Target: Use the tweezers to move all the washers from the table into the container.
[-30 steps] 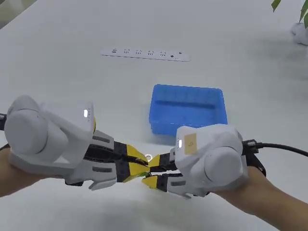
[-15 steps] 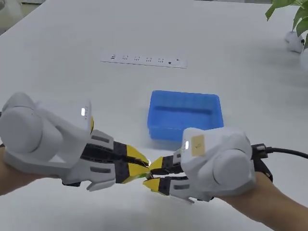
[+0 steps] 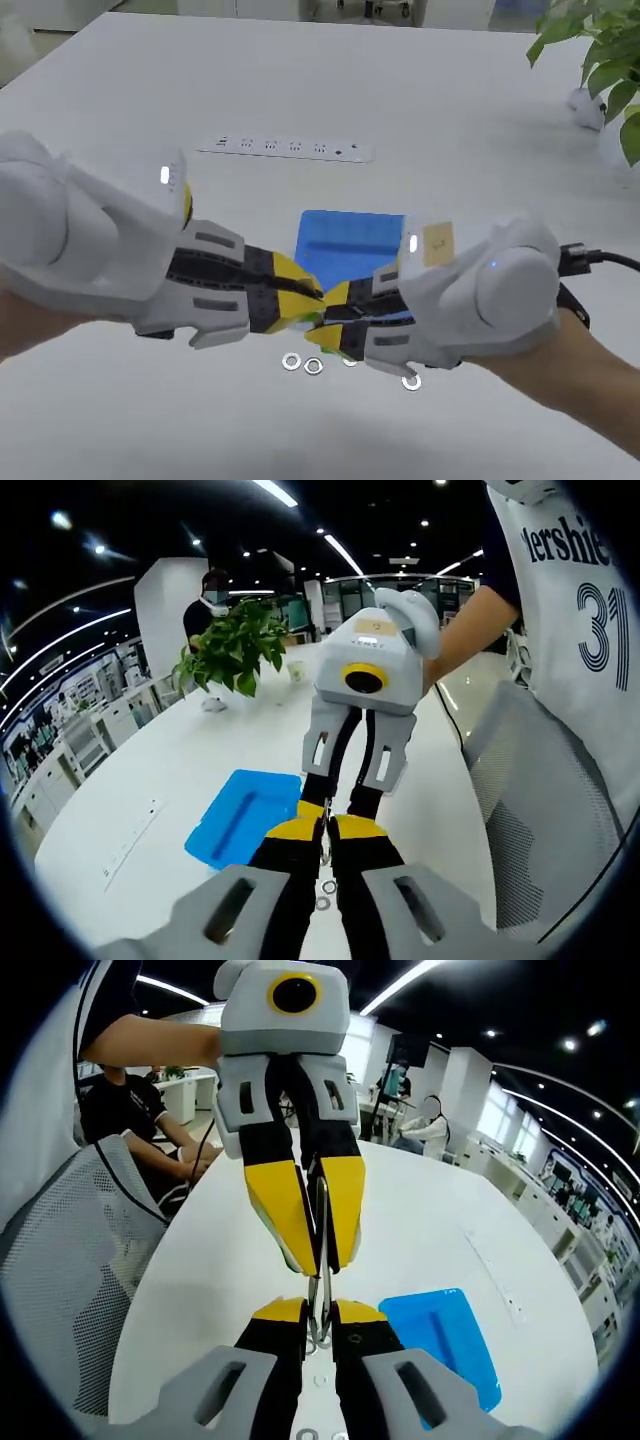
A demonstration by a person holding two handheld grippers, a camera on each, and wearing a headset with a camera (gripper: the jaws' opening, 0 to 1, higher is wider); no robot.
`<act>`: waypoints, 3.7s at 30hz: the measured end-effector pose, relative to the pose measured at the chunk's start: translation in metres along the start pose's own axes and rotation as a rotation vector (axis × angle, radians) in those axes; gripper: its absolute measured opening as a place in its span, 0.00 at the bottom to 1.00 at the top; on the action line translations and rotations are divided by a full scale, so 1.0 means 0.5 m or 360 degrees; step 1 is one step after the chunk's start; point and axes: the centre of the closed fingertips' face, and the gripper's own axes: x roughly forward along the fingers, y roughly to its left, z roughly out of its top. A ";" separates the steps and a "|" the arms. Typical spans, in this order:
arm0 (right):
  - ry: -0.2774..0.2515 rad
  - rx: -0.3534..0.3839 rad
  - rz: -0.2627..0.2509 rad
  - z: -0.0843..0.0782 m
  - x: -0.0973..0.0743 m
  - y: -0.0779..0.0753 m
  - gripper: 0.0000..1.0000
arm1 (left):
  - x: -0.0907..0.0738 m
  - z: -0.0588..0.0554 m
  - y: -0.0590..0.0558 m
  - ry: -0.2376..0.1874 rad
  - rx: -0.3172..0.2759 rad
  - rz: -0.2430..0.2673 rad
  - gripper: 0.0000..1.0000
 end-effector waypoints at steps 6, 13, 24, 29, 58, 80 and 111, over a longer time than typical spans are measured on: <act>-0.0033 -0.0018 -0.0097 0.006 -0.018 -0.060 0.10 | 0.016 0.031 0.046 -0.0045 0.0044 0.0005 0.07; -0.0045 -0.0011 -0.0184 0.001 -0.026 -0.116 0.10 | 0.036 0.048 0.089 -0.0077 0.0085 0.0026 0.08; 0.0007 -0.0015 -0.0184 -0.043 0.018 -0.169 0.10 | 0.065 0.010 0.145 -0.0061 0.0047 0.0053 0.07; 0.0060 0.0023 -0.0151 -0.083 0.048 -0.176 0.10 | 0.089 -0.028 0.162 -0.0015 0.0020 0.0044 0.07; 0.0140 0.0061 -0.0129 -0.148 0.084 -0.195 0.12 | 0.139 -0.093 0.179 0.0076 0.0014 0.0000 0.06; 0.0049 -0.0117 -0.0090 -0.033 0.006 -0.119 0.11 | 0.050 0.014 0.091 0.0047 0.0112 0.0033 0.06; 0.0052 -0.0071 0.0139 -0.051 0.048 0.064 0.11 | 0.008 -0.066 -0.053 0.0103 -0.0171 0.0082 0.06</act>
